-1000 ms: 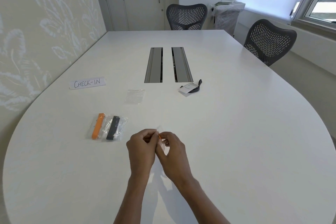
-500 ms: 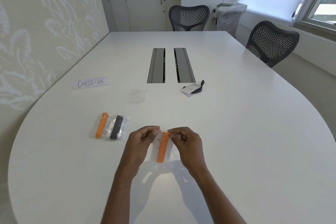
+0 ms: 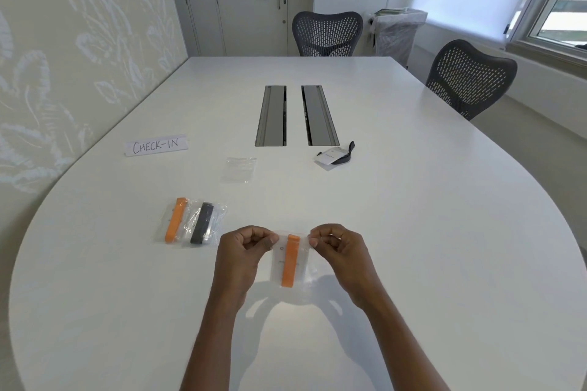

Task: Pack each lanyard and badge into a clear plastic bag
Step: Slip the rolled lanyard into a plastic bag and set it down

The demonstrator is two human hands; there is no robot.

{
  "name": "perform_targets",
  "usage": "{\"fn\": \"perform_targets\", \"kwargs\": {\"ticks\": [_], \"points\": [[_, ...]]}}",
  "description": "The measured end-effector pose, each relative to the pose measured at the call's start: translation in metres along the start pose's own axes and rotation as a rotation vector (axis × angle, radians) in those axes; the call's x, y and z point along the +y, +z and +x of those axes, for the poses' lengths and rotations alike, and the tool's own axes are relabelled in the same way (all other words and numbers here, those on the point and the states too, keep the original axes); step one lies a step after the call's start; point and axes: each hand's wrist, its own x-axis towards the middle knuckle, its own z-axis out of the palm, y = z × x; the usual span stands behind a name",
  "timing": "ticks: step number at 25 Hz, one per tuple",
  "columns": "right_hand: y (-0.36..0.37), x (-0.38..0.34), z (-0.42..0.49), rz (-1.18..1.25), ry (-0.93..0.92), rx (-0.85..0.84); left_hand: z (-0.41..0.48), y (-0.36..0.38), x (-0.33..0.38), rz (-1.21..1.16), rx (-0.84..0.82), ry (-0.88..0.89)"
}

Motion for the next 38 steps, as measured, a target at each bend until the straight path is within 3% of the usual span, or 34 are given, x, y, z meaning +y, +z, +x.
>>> {"fn": "perform_targets", "kwargs": {"ticks": [12, 19, 28, 38], "points": [[-0.005, -0.008, -0.005, -0.087, -0.028, -0.066, -0.002, 0.003, -0.003, 0.049, 0.038, 0.041], [0.000, -0.023, 0.002, -0.376, -0.288, 0.045, 0.000, 0.014, 0.022, 0.443, -0.203, 0.351], [-0.013, -0.017, 0.004, -0.385, -0.268, 0.121, 0.015, 0.028, 0.026, 0.504, -0.348, 0.327], [-0.004, -0.016, 0.002, -0.292, -0.243, 0.180, 0.023, 0.038, 0.023, 0.468, -0.308, 0.294]]}}
